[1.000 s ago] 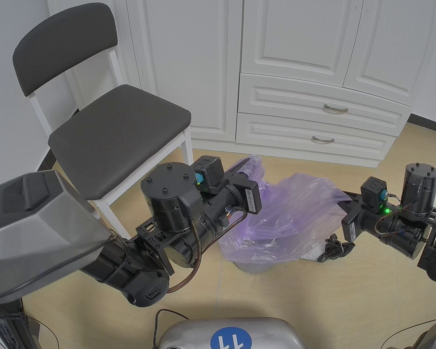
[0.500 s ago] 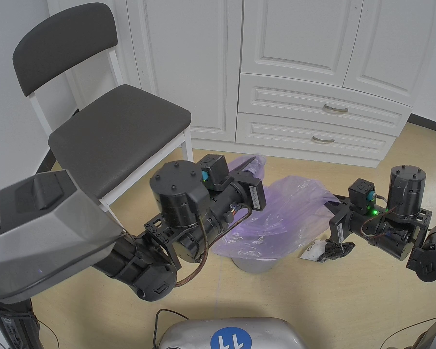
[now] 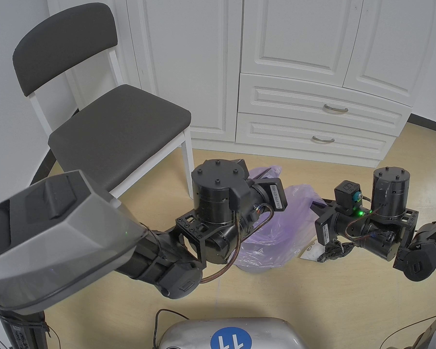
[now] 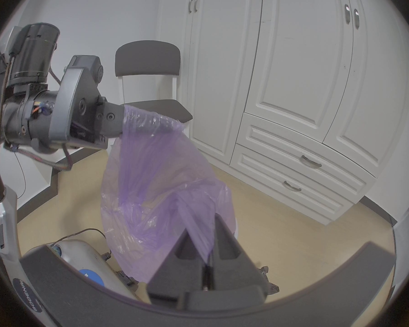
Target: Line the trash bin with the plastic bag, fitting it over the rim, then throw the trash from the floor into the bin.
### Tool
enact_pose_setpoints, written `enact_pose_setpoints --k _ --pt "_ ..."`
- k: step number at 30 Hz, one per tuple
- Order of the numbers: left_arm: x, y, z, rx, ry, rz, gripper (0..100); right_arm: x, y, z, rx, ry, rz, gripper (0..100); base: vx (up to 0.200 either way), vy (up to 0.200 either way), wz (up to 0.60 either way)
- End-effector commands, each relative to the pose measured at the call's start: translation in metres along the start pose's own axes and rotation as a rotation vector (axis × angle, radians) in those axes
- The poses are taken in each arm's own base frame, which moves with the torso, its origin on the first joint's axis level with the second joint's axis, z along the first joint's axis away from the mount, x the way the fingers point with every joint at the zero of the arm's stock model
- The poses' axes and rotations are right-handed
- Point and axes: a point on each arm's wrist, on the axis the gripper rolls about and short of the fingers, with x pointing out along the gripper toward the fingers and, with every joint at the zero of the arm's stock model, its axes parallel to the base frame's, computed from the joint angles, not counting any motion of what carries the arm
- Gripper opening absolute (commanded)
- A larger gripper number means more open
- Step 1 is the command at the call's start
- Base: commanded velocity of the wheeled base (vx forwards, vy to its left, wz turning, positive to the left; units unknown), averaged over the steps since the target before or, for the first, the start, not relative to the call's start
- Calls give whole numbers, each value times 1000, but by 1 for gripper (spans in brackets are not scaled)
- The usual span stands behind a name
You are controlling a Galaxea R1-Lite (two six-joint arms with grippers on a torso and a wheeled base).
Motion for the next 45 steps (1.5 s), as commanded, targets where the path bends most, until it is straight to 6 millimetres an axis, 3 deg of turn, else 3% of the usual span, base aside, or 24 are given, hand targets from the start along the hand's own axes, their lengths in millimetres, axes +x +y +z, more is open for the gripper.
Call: enact_pose_setpoints --k 1,8,20,35,45 --pt "5 1 -14 2 26 3 0 11 4 -7 -3 32 9 0 0 0 0" --pt "16 8 -35 -19 55 19 0 24 2 -15 5 65 -1 0 0 0 0" --pt "23 6 -43 -49 56 11 0 34 -8 -22 12 92 -34 0 0 0 0" --pt "50 35 -61 -82 84 86 0 63 -22 -38 41 141 -71 0 0 0 0" --pt "56 48 -60 -91 77 114 0 94 -10 -46 167 98 -18 0 0 0 0"
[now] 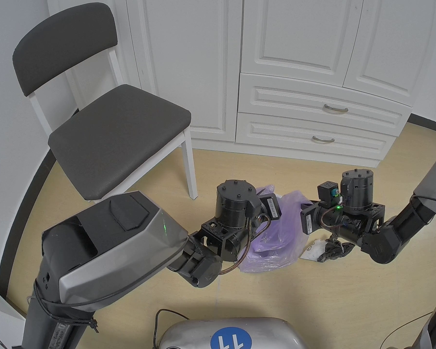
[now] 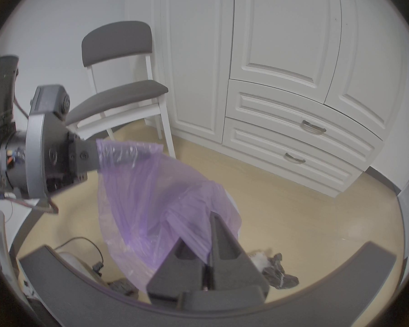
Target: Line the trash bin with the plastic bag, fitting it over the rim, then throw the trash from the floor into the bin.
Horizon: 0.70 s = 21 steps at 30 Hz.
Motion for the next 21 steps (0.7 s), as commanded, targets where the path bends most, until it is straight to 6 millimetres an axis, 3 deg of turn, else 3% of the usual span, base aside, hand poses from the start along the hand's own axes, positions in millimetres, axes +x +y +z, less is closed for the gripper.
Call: enact_pose_setpoints --k 1,8,14,21 --pt "2 5 1 -6 -6 10 0 23 10 -12 38 -17 34 0 0 0 0" --pt "-2 2 8 -8 -17 7 0 47 29 -24 81 -75 70 0 0 0 0" --pt "-3 0 9 -8 -17 4 0 50 30 -28 81 -61 71 0 0 0 0" --pt "2 7 -5 -2 14 11 0 56 19 -30 89 -53 40 0 0 0 0"
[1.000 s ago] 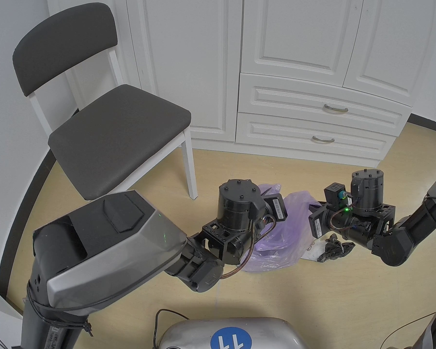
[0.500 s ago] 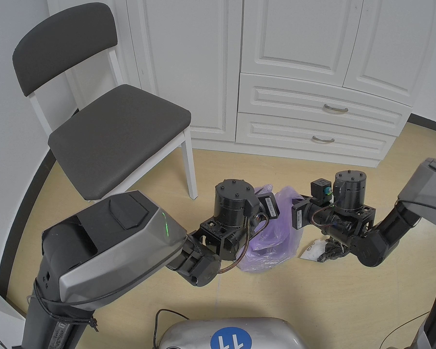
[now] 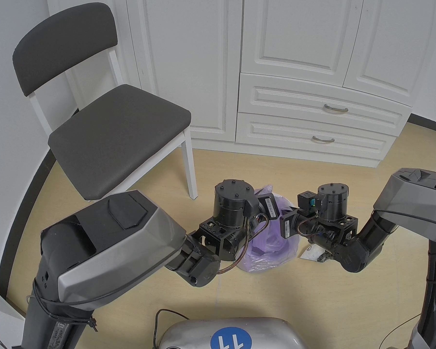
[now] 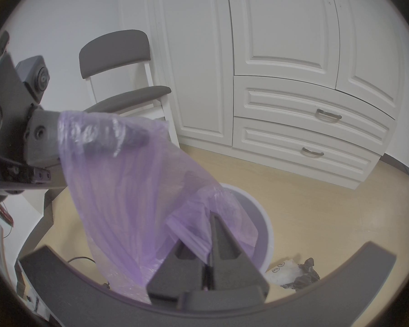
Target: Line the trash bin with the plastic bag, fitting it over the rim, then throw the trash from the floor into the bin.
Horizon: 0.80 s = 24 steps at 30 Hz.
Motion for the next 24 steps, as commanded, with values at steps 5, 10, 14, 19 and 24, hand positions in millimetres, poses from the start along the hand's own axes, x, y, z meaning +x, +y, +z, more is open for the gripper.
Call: enact_pose_setpoints --k 5,10,14,19,24 --pt "15 12 -23 9 55 2 0 -1 -28 2 8 37 -65 0 0 0 0" --pt "32 15 -25 16 108 27 0 -6 -40 6 15 63 -92 0 0 0 0" --pt "46 16 -31 16 111 30 0 -7 -45 6 12 73 -103 0 0 0 0" --pt "74 34 -33 15 123 78 0 -1 -47 3 13 76 -108 0 0 0 0" --pt "87 56 -29 -30 111 122 0 3 -52 0 17 80 -120 0 0 0 0"
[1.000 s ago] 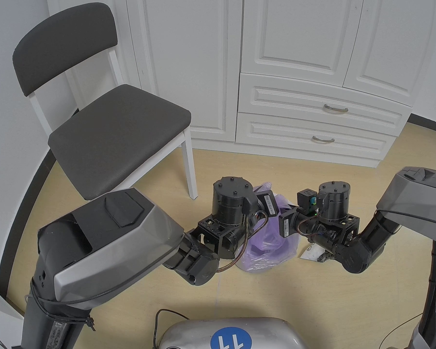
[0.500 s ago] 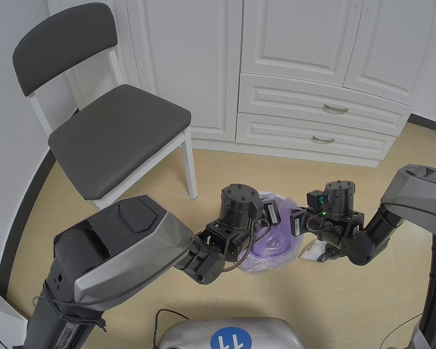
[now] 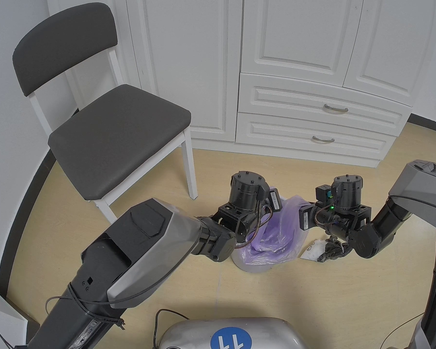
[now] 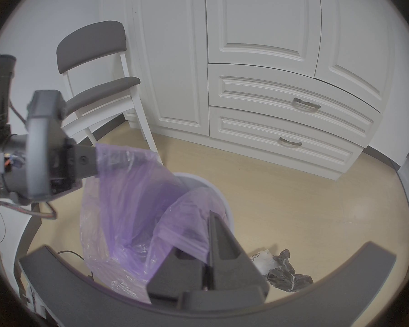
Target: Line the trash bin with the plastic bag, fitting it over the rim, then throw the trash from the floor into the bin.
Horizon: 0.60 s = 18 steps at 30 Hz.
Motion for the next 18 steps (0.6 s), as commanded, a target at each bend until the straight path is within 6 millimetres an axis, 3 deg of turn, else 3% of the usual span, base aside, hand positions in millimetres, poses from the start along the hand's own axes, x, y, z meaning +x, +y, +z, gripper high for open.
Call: enact_pose_setpoints --k 1,10,14,18 --pt "24 38 -14 -45 24 76 0 7 -7 -1 5 0 -16 0 0 0 0" --pt "27 53 -10 -85 12 103 0 16 -6 -7 10 7 -17 0 0 0 0" --pt "21 56 13 -98 -30 143 0 16 -18 -6 21 5 -44 0 0 0 0" --pt "9 62 21 -55 23 211 0 16 -30 -7 15 10 -74 0 0 0 0"
